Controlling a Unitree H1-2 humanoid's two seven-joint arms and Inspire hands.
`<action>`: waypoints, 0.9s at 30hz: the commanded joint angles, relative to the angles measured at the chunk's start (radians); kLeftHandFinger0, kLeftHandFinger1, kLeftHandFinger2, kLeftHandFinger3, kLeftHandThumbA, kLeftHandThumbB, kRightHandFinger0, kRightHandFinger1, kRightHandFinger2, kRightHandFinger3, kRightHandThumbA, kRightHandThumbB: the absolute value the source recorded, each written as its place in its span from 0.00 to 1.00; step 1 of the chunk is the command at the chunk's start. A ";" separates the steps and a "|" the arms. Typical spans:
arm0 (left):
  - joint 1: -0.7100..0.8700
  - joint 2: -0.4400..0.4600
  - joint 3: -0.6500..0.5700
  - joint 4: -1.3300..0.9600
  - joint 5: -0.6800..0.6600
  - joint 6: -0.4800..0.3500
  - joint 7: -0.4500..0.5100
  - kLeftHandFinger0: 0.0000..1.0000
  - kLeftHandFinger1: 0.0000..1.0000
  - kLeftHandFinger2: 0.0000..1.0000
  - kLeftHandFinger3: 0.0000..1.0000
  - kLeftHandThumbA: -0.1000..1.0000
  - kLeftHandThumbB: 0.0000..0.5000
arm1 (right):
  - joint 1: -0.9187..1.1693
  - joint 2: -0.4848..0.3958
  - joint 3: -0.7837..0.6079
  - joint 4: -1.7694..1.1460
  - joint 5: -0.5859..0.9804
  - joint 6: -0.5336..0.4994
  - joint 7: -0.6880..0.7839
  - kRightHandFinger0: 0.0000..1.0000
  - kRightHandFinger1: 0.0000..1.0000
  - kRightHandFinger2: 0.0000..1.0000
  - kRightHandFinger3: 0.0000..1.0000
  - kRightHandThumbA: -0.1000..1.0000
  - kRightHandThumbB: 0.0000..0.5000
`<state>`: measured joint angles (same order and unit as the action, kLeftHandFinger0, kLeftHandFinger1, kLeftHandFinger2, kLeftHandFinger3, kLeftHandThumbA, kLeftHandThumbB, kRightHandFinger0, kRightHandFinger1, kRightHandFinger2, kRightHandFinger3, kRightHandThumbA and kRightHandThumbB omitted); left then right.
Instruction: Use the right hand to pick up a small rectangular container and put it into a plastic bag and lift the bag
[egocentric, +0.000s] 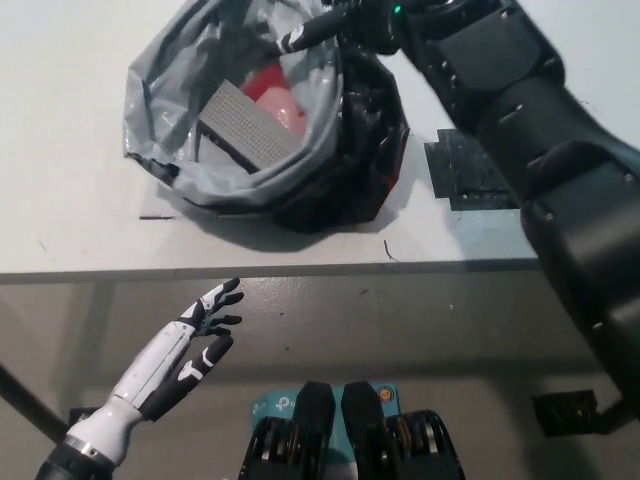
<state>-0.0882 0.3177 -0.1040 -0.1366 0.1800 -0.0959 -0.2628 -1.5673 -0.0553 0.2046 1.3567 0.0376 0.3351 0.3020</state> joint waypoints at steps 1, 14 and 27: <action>-0.011 0.018 -0.003 -0.018 0.003 -0.014 -0.006 0.80 0.82 0.93 1.00 1.00 0.18 | -0.121 -0.063 0.061 -0.057 -0.098 -0.007 0.040 1.00 1.00 1.00 1.00 0.99 0.77; -0.007 0.017 -0.003 -0.015 0.003 -0.019 -0.004 0.80 0.81 0.92 1.00 1.00 0.20 | -0.083 -0.176 0.413 -0.275 -0.465 -0.021 -0.119 1.00 1.00 1.00 1.00 0.97 0.93; -0.034 0.029 0.003 -0.018 -0.003 -0.009 -0.010 0.84 0.87 0.96 1.00 1.00 0.26 | 0.235 -0.397 0.091 -1.200 -0.395 -0.018 -0.195 1.00 1.00 1.00 1.00 1.00 0.69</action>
<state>-0.0877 0.3174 -0.1110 -0.1314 0.1861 -0.0964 -0.2627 -1.4588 -0.2625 0.5117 0.8389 -0.3232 0.3304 0.2004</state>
